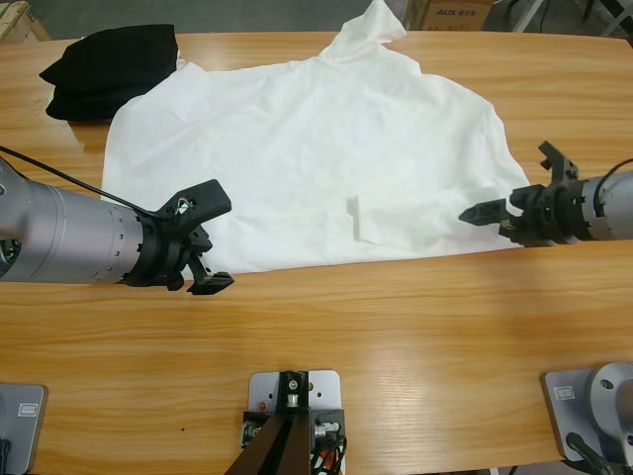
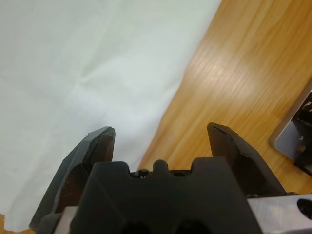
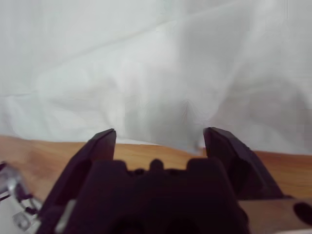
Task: Fold clothes
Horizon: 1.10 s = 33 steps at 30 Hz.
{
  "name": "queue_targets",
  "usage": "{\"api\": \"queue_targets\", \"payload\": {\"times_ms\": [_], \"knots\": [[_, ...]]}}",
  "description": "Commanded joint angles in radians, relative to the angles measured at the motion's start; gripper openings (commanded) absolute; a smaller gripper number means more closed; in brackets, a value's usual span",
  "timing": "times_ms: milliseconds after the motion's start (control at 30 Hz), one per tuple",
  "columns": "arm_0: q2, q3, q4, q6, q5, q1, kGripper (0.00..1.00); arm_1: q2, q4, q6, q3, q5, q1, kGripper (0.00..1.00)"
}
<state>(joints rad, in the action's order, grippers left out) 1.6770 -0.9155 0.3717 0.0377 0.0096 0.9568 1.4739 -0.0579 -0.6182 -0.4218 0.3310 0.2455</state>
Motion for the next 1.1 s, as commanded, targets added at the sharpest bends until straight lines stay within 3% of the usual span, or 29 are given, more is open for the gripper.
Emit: {"api": "queue_targets", "payload": {"times_ms": [33,167,300,433,633,733,900,1000,1100], "knots": [[0.060,0.000,0.009,0.015,0.004,0.010,0.734,-0.047,-0.025,0.002,-0.054,0.026,-0.008,0.724],[0.058,0.003,0.010,0.021,0.004,0.011,0.734,0.000,-0.030,-0.009,-0.106,0.081,-0.008,0.722],[0.052,0.010,0.010,0.021,0.004,0.011,0.734,-0.010,-0.079,-0.006,-0.109,0.036,-0.008,0.723],[0.055,0.009,0.009,0.021,0.004,0.012,0.734,0.005,0.011,-0.006,-0.088,0.065,-0.024,0.724],[0.047,0.015,0.010,0.024,0.004,0.013,0.734,0.170,0.145,-0.005,-0.157,0.150,-0.037,0.724],[0.044,0.022,0.010,0.025,0.004,0.013,0.734,0.202,0.144,-0.001,-0.184,0.127,-0.048,0.724],[0.048,0.024,0.010,0.025,0.004,0.013,0.734,-0.142,-0.174,0.008,-0.172,-0.123,-0.047,0.729],[0.059,0.020,0.010,0.025,0.004,0.013,0.734,-0.349,-0.351,-0.038,-0.159,-0.165,-0.034,0.729],[0.065,0.009,0.008,0.025,0.003,0.015,0.734,-0.392,-0.369,-0.072,-0.106,-0.139,-0.034,0.729]]}}
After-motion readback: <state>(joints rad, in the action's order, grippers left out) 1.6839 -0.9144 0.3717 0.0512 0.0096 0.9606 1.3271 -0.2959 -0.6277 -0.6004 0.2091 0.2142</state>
